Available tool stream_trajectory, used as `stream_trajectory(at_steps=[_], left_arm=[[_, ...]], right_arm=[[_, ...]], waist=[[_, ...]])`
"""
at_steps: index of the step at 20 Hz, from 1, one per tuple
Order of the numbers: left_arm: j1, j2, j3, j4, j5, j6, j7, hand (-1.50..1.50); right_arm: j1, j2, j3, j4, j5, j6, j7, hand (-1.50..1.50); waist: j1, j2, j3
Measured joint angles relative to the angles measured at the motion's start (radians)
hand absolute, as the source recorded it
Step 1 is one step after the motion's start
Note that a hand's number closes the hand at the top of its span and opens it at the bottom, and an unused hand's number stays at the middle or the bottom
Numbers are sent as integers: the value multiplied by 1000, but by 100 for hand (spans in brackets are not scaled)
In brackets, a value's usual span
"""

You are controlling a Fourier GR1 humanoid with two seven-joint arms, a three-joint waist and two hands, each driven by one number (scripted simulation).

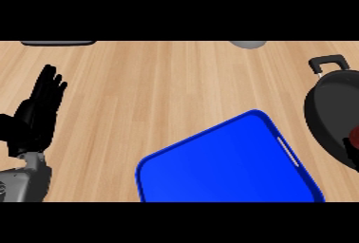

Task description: Pick the bell pepper from the tray and place it in the pot

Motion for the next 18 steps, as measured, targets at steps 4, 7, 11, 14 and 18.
stream_trajectory(at_steps=[4,7,11,14,18], left_arm=[[-14,-9,-6,17,-11,2,-8,0],[-25,-4,-3,25,-5,-9,-9,0],[-31,-15,-8,31,-10,-10,-12,0],[-40,-5,3,23,0,-20,5,0],[-11,-17,-2,14,-8,-23,-22,0]], right_arm=[[-31,-63,-73,157,39,-13,-117,150],[-49,-117,-91,278,148,-51,-180,150],[-106,-145,-100,492,225,-115,-293,150],[-193,-161,-94,692,256,-156,-379,150],[-272,-157,-109,923,229,-170,-484,-150]], waist=[[9,3,0],[16,6,-1],[19,5,-1],[24,6,0],[26,6,0]])
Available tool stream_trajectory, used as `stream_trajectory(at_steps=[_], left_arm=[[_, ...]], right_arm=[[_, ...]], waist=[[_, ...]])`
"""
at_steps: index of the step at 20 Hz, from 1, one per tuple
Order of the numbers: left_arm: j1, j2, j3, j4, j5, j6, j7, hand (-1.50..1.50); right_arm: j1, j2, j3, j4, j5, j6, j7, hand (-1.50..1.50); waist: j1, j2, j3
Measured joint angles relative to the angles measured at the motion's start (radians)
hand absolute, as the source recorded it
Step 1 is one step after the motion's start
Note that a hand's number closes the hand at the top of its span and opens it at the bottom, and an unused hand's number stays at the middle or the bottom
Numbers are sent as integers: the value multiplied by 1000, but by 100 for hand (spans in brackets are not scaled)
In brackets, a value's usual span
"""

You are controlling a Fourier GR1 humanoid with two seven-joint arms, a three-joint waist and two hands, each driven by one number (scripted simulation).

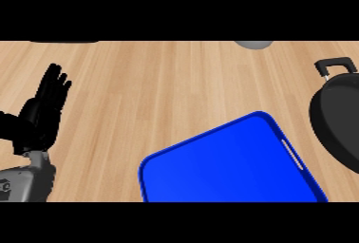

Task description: Pick the bell pepper from the tray and place it in the pot

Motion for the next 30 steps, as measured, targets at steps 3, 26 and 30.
stream_trajectory(at_steps=[3,26,30], left_arm=[[7,-19,-18,-9,-16,13,1,0],[-4,-7,27,14,-8,-7,2,0],[-5,-14,14,-8,-19,-2,20,0]], right_arm=[[-62,5,-11,148,-31,29,-30,-150],[-209,-156,-338,620,-549,475,-381,-150],[-172,-253,-378,736,-583,581,-457,-150]], waist=[[3,0,0],[-14,-3,0],[-11,-1,1]])
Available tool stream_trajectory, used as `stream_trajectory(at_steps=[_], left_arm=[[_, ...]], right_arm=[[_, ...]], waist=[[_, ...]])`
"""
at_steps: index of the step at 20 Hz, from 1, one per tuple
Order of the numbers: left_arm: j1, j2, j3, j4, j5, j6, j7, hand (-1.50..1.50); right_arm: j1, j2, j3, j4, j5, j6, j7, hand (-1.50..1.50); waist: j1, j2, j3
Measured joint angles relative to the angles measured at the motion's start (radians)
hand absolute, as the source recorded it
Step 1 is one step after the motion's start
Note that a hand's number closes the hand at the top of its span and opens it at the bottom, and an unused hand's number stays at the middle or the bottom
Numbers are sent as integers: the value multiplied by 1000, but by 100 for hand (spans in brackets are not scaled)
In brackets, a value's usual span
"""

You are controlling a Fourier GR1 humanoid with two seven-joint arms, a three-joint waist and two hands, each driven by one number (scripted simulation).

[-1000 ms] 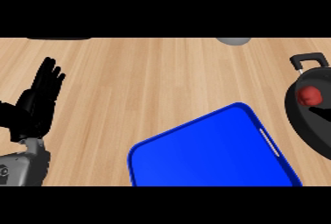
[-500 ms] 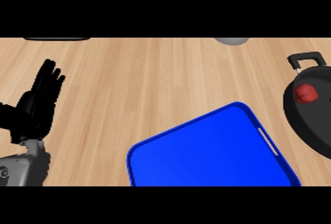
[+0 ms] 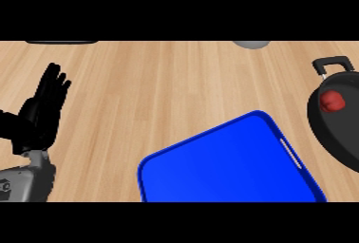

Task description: Pick the bell pepper from the tray and place it in the pot

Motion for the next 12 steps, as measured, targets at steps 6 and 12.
stream_trajectory(at_steps=[6,12], left_arm=[[-30,3,12,25,6,-8,11,0],[-17,9,16,-1,13,-22,25,0]], right_arm=[[27,-109,-2,122,-6,98,-72,-150],[62,-165,8,192,4,105,-120,-150]], waist=[[3,1,0],[7,2,2]])
